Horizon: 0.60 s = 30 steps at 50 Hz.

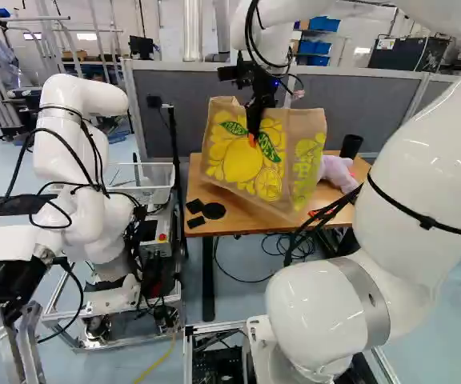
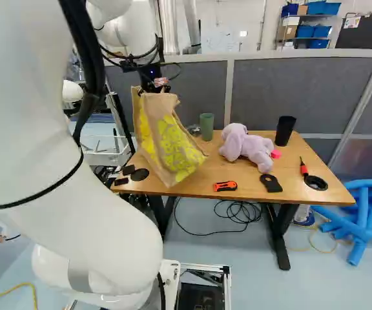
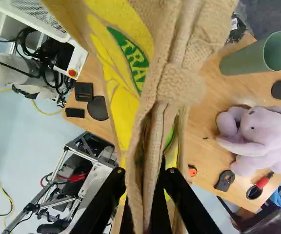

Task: Pick up the bag on the ground and place it on the table

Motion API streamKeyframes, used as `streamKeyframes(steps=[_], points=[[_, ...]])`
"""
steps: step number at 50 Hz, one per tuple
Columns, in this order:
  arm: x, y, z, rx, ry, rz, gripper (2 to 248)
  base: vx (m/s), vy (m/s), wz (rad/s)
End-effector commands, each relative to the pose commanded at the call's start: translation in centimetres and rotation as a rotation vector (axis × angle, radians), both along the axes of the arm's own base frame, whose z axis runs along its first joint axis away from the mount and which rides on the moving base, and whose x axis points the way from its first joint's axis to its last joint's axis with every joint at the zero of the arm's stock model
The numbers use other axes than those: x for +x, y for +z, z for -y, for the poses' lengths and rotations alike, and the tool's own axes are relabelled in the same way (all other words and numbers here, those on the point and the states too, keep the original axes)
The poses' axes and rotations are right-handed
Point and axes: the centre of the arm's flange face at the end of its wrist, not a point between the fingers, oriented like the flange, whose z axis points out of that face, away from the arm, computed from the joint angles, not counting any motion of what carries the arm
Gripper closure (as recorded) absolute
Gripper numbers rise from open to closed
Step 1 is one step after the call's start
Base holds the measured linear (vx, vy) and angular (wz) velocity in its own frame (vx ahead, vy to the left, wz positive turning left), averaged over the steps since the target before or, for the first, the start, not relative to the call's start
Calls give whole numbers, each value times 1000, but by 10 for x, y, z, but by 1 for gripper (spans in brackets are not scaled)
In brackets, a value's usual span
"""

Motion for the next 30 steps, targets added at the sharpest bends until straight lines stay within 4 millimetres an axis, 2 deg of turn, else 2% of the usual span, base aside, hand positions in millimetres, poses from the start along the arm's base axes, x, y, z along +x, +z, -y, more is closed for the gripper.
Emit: streamKeyframes(steps=[30], points=[[3,0,-2,3,3,0,228,0,0,0]])
